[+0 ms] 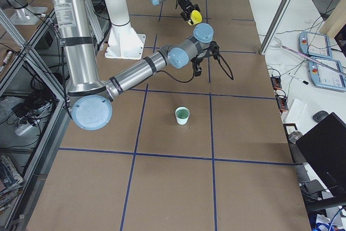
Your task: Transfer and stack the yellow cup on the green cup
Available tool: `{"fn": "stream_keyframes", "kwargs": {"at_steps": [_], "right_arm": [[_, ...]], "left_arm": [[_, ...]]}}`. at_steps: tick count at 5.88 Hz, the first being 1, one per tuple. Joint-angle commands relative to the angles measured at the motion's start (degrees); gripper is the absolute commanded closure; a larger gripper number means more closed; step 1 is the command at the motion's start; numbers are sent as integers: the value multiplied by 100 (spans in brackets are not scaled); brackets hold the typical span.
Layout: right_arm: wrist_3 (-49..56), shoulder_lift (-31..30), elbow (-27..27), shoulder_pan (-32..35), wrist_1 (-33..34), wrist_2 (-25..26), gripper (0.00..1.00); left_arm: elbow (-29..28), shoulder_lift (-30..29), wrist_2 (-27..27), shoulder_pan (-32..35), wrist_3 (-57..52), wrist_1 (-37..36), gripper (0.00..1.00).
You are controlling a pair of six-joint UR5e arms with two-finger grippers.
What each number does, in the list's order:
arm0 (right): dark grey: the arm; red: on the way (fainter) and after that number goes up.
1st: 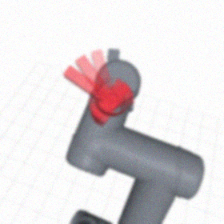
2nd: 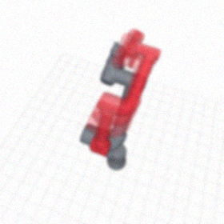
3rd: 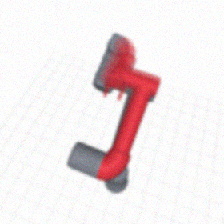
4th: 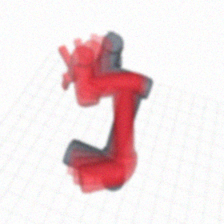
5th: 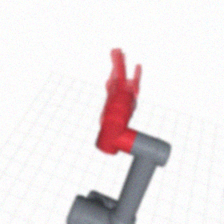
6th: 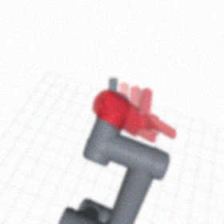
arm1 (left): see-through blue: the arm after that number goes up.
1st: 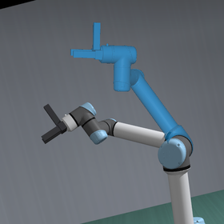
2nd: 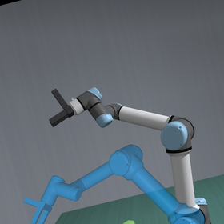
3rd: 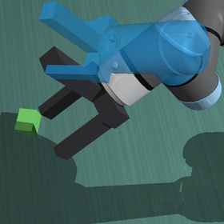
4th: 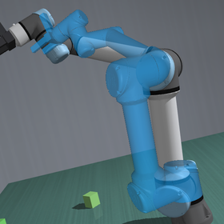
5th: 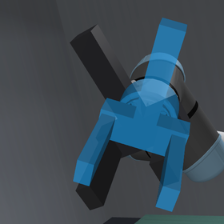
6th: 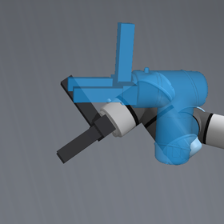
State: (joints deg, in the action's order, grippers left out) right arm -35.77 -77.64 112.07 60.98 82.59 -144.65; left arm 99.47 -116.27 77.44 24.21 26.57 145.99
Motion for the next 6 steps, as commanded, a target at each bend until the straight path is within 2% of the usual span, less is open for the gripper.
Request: {"fn": "stream_keyframes", "kwargs": {"at_steps": [1, 2, 3, 6], "right_arm": [[-1740, 1061, -1, -811, 2, 60, 0], [-2263, 1353, -1, -1033, 2, 112, 0], [-2468, 1504, -10, -1192, 2, 139, 0], [-2813, 1777, -360, -1439, 2, 262, 0]], "left_arm": [[-372, -289, -1118, -738, -12, 951, 90], [-985, -622, -1622, -899, -12, 1392, 90], [-1400, -738, -1766, -900, -20, 2006, 90], [-1422, -801, -1864, -909, -21, 2179, 87]]}}
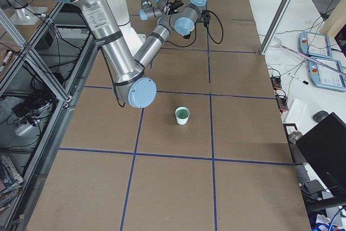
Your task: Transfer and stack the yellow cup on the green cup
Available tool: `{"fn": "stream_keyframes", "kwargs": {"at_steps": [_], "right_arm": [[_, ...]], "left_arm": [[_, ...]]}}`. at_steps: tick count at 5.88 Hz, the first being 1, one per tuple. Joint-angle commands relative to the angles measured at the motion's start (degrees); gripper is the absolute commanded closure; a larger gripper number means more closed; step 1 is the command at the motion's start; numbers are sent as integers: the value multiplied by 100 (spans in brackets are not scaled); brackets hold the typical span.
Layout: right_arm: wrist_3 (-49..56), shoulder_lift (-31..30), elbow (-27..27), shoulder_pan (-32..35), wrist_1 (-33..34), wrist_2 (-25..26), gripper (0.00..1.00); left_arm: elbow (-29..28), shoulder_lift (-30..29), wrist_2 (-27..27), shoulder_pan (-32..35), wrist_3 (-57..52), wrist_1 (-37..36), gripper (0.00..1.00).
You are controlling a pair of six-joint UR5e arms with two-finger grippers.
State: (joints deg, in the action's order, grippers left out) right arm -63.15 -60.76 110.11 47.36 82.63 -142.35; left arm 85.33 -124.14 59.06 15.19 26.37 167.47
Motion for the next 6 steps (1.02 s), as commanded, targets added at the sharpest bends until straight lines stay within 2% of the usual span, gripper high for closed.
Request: {"fn": "stream_keyframes", "kwargs": {"at_steps": [1, 4, 6], "right_arm": [[-92, 352, -453, -87, 7, 32, 0], [-83, 582, -858, -183, -2, 32, 0], [-74, 610, -974, -341, -2, 41, 0]], "left_arm": [[1, -13, -26, -76, 0, 31, 74], [-17, -66, -8, -156, -35, -56, 72], [-17, -136, 1, -261, -921, -127, 72]]}}
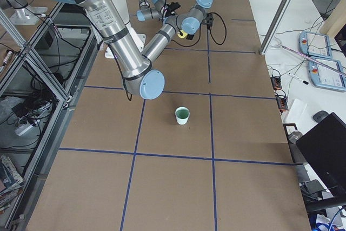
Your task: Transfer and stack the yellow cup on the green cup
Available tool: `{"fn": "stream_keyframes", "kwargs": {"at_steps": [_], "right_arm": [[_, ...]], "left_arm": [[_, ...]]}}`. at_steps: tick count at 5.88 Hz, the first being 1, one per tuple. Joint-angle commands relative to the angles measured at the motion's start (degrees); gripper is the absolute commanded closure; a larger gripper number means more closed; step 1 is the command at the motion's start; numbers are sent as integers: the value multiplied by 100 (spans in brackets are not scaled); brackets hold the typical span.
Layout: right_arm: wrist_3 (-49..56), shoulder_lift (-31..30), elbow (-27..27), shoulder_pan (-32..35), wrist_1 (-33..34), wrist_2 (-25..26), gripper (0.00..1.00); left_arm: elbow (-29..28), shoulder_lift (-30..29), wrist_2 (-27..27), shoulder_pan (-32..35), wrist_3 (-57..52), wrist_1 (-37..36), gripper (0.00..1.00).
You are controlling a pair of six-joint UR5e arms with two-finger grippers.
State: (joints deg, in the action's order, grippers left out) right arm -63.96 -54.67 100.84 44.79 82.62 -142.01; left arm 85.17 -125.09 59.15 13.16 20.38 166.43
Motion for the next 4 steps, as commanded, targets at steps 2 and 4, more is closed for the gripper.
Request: {"fn": "stream_keyframes", "kwargs": {"at_steps": [2, 4], "right_arm": [[6, -17, -82, -303, -9, 181, 0], [15, -35, -73, -339, -9, 208, 2]], "left_arm": [[-1, -130, -9, -68, -324, -32, 68], [-1, -113, -18, -68, -324, -32, 62]]}}
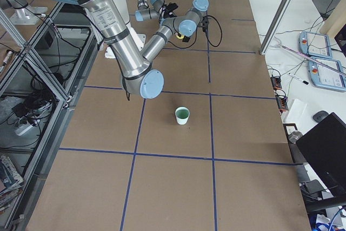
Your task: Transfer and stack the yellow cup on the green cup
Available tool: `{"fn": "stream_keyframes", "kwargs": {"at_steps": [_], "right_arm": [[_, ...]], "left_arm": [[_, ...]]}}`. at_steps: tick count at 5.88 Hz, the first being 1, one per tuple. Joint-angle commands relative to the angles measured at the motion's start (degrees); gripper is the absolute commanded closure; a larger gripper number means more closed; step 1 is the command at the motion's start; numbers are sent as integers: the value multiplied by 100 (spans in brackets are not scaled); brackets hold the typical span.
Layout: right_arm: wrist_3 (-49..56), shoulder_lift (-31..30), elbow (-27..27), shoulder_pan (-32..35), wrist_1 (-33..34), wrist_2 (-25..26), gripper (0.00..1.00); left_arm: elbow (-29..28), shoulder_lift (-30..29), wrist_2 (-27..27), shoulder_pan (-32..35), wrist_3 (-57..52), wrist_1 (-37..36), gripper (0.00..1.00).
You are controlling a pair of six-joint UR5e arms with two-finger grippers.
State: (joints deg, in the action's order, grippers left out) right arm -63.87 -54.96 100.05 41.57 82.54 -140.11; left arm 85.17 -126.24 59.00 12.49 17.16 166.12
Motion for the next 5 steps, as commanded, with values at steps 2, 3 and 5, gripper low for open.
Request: {"fn": "stream_keyframes", "kwargs": {"at_steps": [2, 3, 5], "right_arm": [[6, -6, 14, -17, -9, 88, 61], [15, -15, 32, -17, -9, 158, 92], [-3, -15, 49, -8, -9, 159, 100]], "left_arm": [[0, 3, -2, -1, -2, -1, 49], [0, 3, -2, -1, -2, -9, 42], [0, -5, -2, 8, -37, -27, 21]]}}
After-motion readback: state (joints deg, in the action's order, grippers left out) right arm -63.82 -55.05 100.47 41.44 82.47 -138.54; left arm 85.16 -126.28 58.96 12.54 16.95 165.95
